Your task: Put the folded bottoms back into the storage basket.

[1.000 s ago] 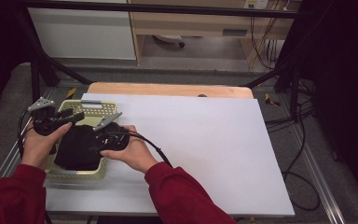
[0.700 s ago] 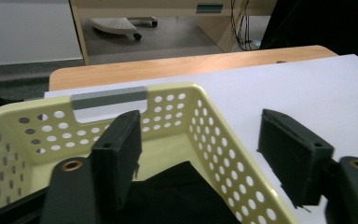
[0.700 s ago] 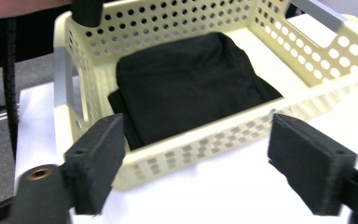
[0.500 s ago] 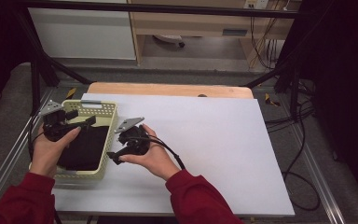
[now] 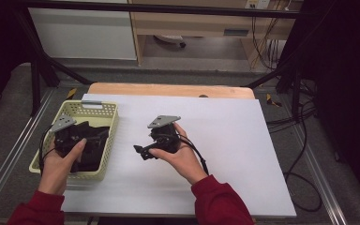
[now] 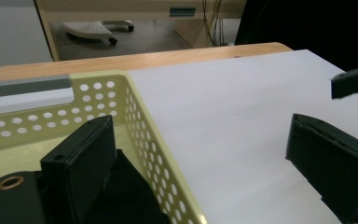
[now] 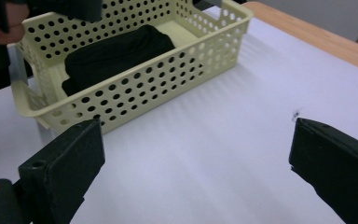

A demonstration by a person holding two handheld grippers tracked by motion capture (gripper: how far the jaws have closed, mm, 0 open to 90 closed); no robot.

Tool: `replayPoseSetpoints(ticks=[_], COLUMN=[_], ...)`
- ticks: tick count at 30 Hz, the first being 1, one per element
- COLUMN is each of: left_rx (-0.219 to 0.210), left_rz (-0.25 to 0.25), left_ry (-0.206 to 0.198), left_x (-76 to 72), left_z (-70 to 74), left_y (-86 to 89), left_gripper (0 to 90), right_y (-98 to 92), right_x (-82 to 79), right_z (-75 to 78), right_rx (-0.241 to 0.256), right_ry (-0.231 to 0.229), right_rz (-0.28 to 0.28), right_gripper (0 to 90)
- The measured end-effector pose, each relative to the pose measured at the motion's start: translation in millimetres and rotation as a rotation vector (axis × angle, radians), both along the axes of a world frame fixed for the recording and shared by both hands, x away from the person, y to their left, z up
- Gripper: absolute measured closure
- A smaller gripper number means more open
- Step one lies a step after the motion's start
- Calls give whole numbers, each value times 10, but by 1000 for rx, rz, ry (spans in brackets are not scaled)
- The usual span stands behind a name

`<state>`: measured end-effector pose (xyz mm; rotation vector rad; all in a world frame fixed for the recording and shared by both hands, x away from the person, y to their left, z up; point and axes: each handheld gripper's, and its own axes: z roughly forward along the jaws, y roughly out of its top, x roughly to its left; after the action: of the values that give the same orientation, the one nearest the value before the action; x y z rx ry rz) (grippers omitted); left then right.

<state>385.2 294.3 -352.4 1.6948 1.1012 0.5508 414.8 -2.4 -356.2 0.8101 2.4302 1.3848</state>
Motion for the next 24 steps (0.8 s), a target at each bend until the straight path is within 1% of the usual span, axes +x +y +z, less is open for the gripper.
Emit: replayPoseSetpoints(ticks=[2,4,6,10,12,15,18,21,24], left_rx=[-1,1,1,0,2,1,0,11,4], left_rz=[-10,-16,-23,-33,-41,-41,-41,-41,-38], left_ry=[-8,-8,-9,-11,-14,-18,-15,-26,-32], left_x=[-47,-92,-135,-208,-236,-274,-312,-350,-373], left_z=[-17,-39,-69,-121,-148,-193,-238,-264,-293], left_y=[-34,-62,-87,-120,-132,-137,-145,-151,-145], left_gripper=[85,77,44,51,55,56,56,58,59], right_y=[-95,-186,-277,-471,-566,-712,-868,-1022,-1175], right_x=[4,5,5,-9,-23,-53,-88,-129,-181], right_z=[15,29,40,72,92,122,139,134,119], right_rx=[5,11,8,24,27,24,34,39,50], right_ry=[-8,-8,-21,-26,-36,-54,-54,-61,-71], right_rz=[-19,-37,-58,-97,-115,-132,-146,-173,-212], right_gripper=[37,32,30,28,29,29,34,36,40])
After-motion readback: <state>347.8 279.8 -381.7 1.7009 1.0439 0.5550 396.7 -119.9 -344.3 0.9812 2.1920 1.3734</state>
